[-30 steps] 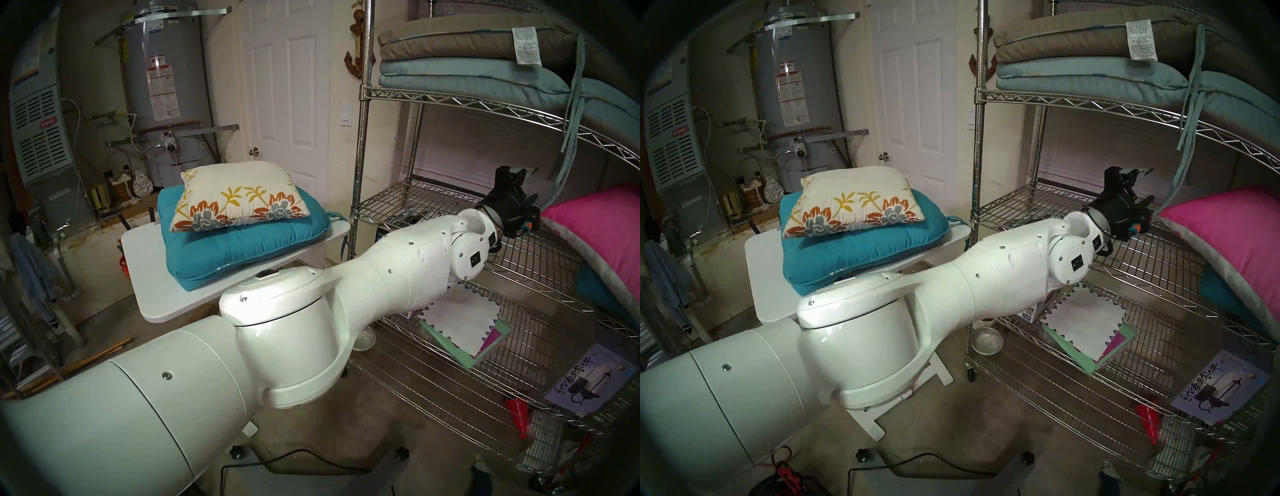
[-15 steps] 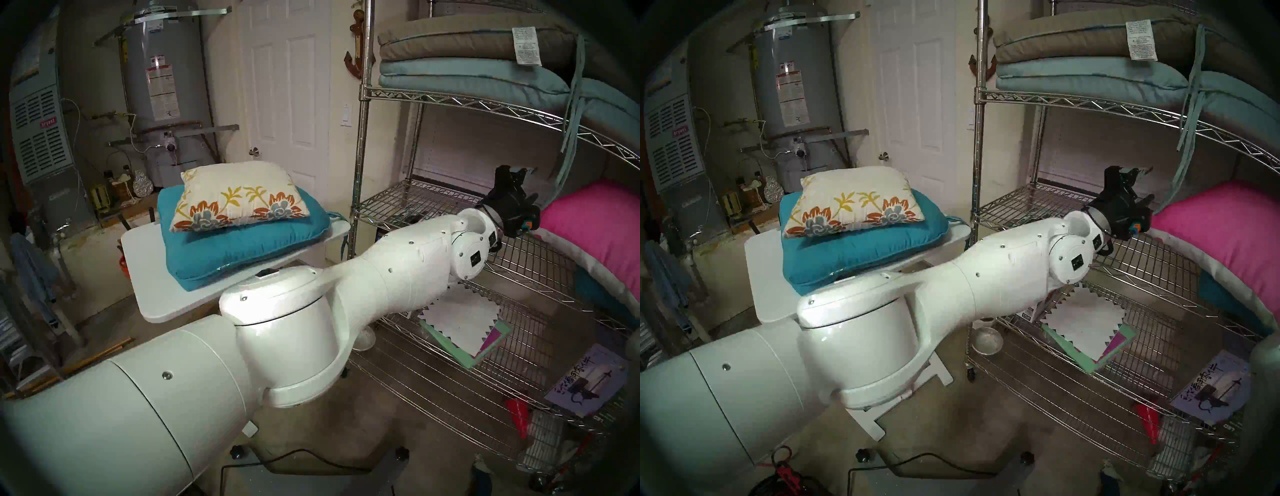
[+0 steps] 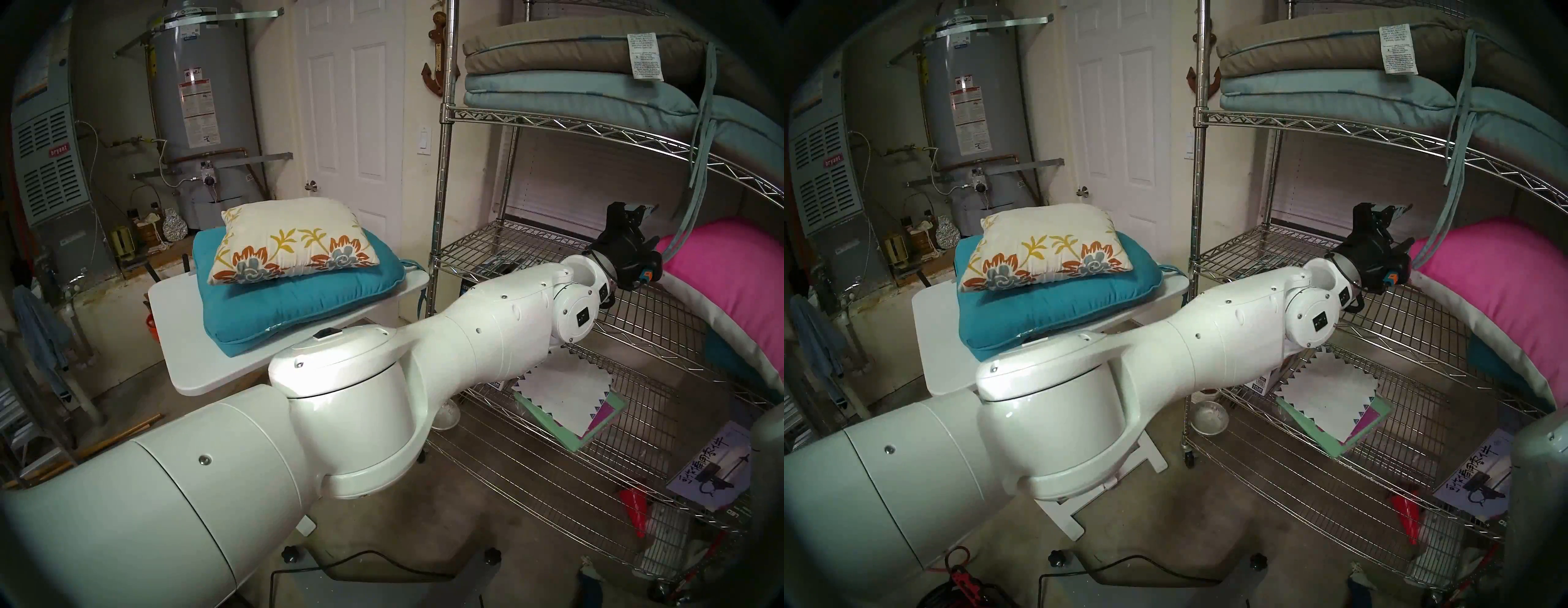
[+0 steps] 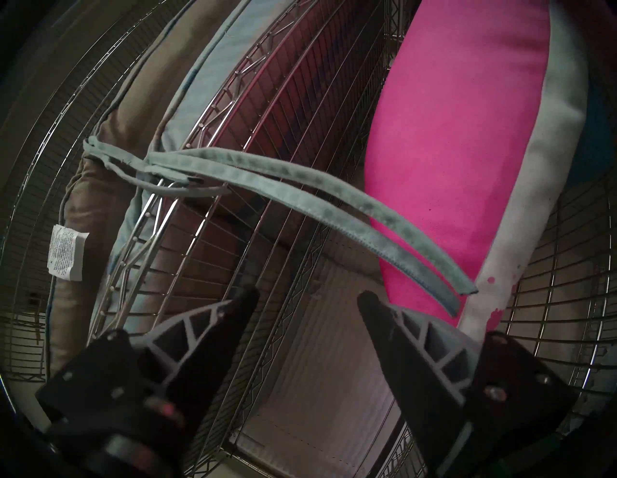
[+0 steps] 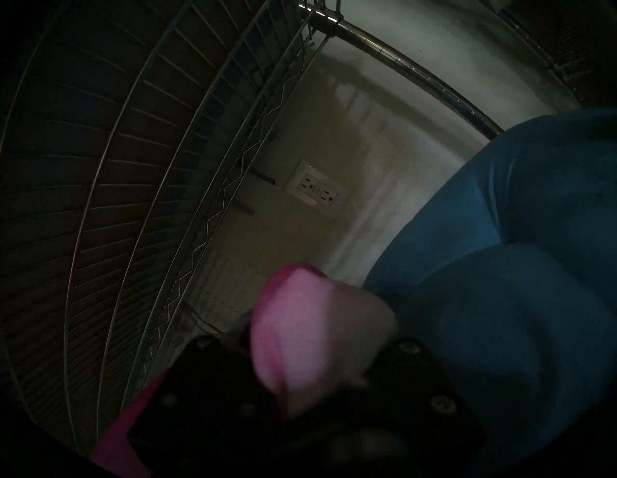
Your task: Put cushion on the shelf
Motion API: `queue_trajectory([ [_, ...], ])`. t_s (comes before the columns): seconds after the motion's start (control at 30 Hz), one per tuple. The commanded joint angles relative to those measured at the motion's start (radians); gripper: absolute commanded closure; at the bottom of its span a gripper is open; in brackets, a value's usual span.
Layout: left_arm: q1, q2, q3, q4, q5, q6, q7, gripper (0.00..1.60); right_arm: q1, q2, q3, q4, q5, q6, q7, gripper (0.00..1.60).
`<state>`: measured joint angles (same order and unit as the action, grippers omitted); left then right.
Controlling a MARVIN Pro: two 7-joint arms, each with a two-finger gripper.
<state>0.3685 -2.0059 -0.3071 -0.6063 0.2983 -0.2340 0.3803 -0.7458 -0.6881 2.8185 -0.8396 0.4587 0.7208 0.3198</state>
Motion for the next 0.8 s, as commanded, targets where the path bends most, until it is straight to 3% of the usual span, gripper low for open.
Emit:
queue_trajectory([
  [0.0, -0.021, -0.001, 0.003, -0.003, -0.004, 0.002, 0.013, 0.39, -0.027, -0.026, 0.012, -0.046, 0.004, -0.033, 0.042, 1.6],
  [0.77, -0.029, -0.001, 0.02, 0.0, -0.021, 0.002, 0.023, 0.39, -0.072, -0.005, 0.032, -0.066, -0.02, -0.172, 0.083, 1.6],
])
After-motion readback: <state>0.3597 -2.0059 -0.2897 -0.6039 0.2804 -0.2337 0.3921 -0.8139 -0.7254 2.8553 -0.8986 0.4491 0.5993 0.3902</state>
